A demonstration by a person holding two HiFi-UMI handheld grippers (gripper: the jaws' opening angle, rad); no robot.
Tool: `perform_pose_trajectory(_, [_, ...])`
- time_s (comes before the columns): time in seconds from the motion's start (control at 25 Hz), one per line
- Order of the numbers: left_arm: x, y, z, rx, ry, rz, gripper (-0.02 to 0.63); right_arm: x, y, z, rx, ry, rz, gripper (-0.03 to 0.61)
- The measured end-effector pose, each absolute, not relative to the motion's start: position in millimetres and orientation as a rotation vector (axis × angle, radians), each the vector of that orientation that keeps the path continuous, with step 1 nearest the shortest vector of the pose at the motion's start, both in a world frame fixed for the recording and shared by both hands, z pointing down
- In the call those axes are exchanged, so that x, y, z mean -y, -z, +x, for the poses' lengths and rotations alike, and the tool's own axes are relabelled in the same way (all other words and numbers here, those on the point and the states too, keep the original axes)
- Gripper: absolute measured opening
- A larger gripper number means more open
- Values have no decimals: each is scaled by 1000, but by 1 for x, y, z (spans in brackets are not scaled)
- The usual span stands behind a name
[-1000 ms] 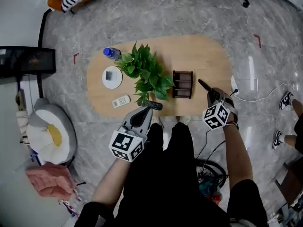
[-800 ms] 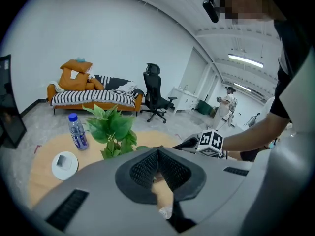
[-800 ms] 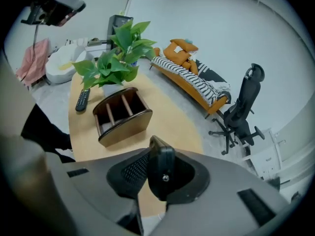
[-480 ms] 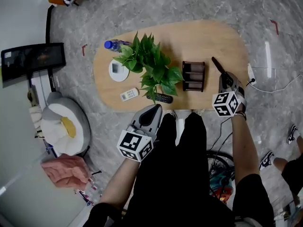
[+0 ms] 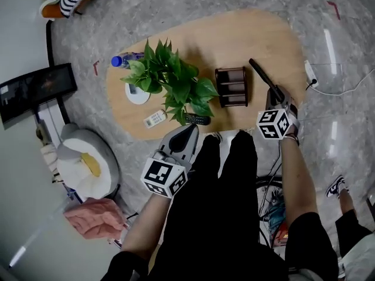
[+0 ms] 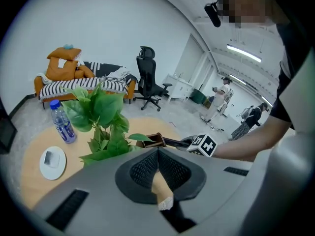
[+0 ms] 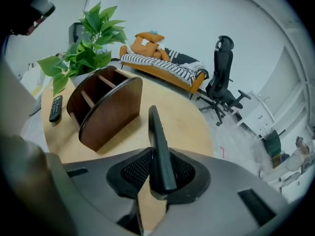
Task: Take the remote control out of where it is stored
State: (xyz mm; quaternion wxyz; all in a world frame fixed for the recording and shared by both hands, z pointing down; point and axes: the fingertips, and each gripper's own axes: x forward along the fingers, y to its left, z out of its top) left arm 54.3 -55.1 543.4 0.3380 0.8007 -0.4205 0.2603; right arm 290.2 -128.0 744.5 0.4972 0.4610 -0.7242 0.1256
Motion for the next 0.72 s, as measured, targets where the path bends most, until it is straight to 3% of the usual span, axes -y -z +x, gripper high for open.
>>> perform_pose_trajectory(0.72, [56,-568,38,1097,-743,2039,8,112,-805,308,1683,-457,1089,94])
